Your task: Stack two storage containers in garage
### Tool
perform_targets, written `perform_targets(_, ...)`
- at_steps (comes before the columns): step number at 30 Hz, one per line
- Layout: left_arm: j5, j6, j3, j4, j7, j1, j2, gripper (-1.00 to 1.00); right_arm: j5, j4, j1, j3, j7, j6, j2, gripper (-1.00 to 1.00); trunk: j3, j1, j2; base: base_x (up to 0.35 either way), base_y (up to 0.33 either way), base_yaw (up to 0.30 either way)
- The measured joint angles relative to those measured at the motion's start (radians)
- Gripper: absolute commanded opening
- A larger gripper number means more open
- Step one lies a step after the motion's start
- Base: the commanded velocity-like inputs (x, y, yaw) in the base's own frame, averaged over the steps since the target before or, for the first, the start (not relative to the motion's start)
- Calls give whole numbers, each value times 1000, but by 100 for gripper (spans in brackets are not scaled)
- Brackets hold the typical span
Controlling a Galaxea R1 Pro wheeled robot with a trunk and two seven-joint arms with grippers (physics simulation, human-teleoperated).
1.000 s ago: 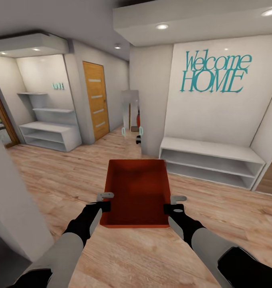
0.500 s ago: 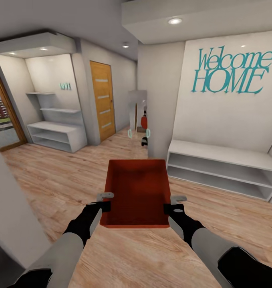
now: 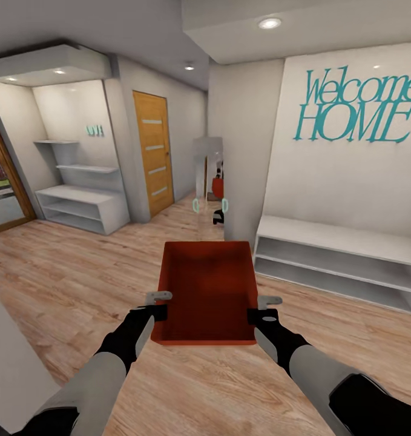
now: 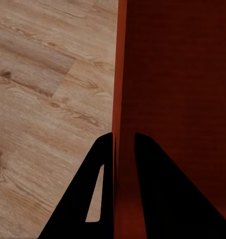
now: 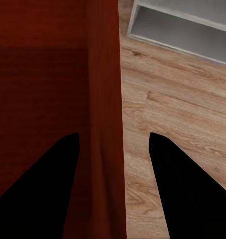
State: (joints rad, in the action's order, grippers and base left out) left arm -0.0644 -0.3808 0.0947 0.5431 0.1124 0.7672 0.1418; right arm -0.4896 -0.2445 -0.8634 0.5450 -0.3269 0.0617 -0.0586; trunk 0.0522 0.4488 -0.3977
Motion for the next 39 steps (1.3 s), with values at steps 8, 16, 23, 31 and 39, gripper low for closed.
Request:
perform_targets(8, 0, 0, 0, 0, 0, 0, 0, -100, 1, 0, 0, -1, 0, 0, 0, -100, 0, 0, 0, 322, 0, 0)
perform_targets(16, 0, 0, 0, 0, 0, 0, 0, -100, 0, 0, 0, 0, 0, 0, 0, -100, 0, 0, 0, 322, 0, 6)
perform_targets(23, 1, 0, -1, 0, -1, 0, -1, -100, 0, 0, 0, 0, -2, 0, -1, -100, 0, 0, 0, 322, 0, 207)
perform_targets(31, 0, 0, 0, 0, 0, 0, 0, -100, 0, 0, 0, 0, 0, 0, 0, -100, 0, 0, 0, 322, 0, 268)
perform_targets(39, 0, 0, 0, 0, 0, 0, 0, -100, 0, 0, 0, 0, 0, 0, 0, -100, 0, 0, 0, 322, 0, 269)
